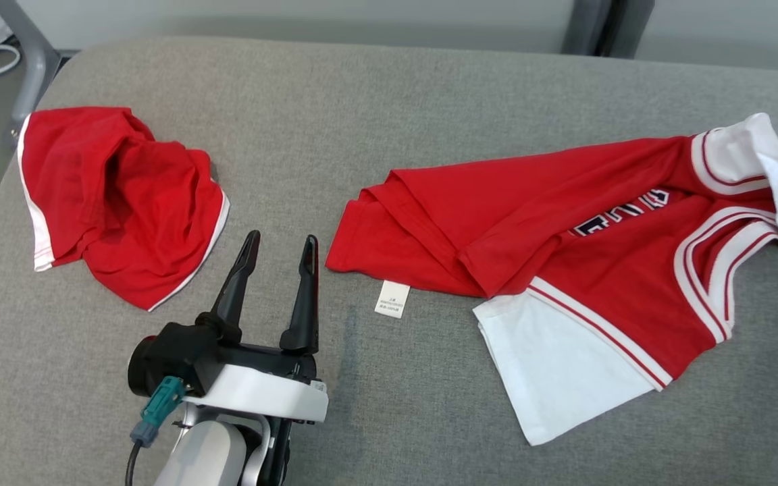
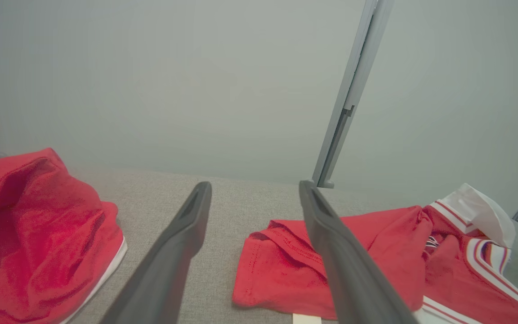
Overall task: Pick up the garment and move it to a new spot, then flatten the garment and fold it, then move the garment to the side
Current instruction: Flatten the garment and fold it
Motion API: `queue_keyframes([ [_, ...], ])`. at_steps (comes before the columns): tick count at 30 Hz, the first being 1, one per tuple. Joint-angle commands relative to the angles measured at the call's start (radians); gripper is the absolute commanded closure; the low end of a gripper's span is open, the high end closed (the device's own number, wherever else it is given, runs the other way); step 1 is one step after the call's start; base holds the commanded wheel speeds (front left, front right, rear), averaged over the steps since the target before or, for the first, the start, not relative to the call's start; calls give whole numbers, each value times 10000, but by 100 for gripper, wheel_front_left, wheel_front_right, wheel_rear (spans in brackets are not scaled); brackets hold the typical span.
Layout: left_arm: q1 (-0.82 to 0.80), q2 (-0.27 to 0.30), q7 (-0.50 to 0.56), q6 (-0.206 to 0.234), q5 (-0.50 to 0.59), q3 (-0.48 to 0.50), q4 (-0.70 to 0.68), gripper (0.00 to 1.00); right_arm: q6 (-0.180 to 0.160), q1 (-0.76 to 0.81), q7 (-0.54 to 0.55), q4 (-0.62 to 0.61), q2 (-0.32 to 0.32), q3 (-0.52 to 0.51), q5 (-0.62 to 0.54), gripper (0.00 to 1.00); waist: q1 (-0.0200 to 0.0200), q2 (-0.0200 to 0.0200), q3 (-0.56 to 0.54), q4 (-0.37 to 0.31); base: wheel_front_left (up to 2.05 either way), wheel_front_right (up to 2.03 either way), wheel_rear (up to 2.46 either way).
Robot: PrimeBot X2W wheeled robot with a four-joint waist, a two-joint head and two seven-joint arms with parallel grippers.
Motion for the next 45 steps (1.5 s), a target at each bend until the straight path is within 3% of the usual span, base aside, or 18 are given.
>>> queue_keyframes([
  [1,44,37,-13,10,-58,97,-5,0,4,-135,-309,-225,116,92,-24,0,0,0,-339,-192,0,0,0],
  [5,228,36,-13,11,-93,287,-26,0,3,306,-1054,-1379,137,906,-517,0,0,0,-862,-540,0,0,0],
  [9,430,39,-13,31,-195,539,-98,0,3,891,-1355,-3339,-8,1256,-918,0,0,0,-1366,-886,0,0,0],
  [12,494,36,-13,70,-307,698,-207,0,3,1816,-1355,-5335,40,419,-1655,0,0,0,-1610,-1120,0,0,0],
  [18,714,36,-13,132,-462,871,-290,0,3,4422,-1345,-9145,1248,-1551,-3854,0,0,0,-1854,-1509,0,0,0],
  [24,874,37,-13,137,-721,807,-151,0,3,6930,-1342,-11805,2697,-2164,-5677,0,0,0,-1823,-1679,0,0,0],
  [26,975,34,-13,157,-820,826,-66,0,1,7572,-1342,-12173,3097,-2265,-5893,0,0,0,-1826,-1750,0,0,0],
  [32,958,37,-13,64,-737,880,55,0,3,8155,-1343,-12432,3482,-2372,-6160,0,0,0,-1804,-1887,0,0,0],
  [45,682,34,-13,-53,-644,564,371,0,3,7932,-1344,-12485,3538,-2436,-6263,0,0,0,-1570,-2048,0,0,0],
])
